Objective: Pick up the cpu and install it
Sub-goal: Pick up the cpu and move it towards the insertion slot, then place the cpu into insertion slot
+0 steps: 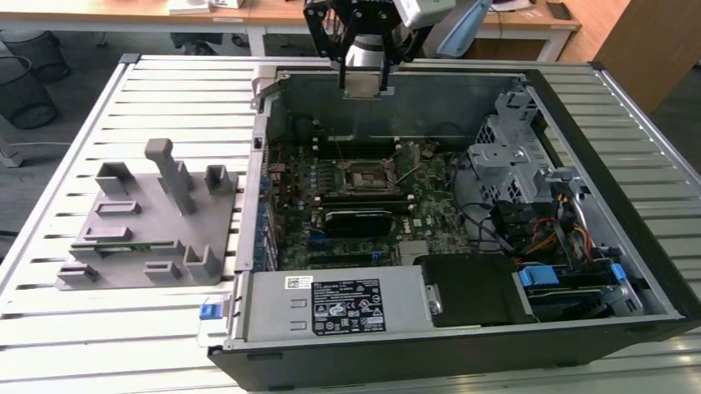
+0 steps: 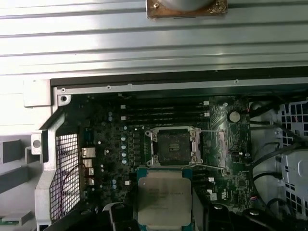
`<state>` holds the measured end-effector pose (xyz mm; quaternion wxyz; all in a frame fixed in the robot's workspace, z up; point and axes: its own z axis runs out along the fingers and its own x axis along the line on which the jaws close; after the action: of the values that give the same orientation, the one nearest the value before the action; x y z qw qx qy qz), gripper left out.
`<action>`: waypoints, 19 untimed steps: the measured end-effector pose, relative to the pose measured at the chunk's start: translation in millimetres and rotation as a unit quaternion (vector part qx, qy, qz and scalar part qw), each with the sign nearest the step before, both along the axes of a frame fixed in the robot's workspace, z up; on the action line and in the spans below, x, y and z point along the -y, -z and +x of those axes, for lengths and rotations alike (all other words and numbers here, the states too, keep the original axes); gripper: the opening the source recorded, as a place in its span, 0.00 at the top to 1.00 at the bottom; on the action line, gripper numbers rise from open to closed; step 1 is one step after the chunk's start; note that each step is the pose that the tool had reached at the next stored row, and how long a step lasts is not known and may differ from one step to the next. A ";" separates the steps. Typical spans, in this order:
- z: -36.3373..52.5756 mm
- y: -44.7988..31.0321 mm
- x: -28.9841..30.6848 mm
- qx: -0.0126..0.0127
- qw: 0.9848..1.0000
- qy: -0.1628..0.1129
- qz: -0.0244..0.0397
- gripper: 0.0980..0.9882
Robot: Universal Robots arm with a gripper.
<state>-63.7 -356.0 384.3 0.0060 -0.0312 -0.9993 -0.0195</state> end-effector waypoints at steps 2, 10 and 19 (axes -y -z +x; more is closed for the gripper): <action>0.3 0.1 0.0 0.000 1.000 0.001 0.000 0.50; 0.7 0.1 -0.1 0.000 1.000 0.017 0.000 0.50; 0.7 0.3 -0.1 0.000 0.997 0.075 0.000 0.50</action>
<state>-63.0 -355.9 383.9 0.0045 -0.1063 -0.9941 -0.0197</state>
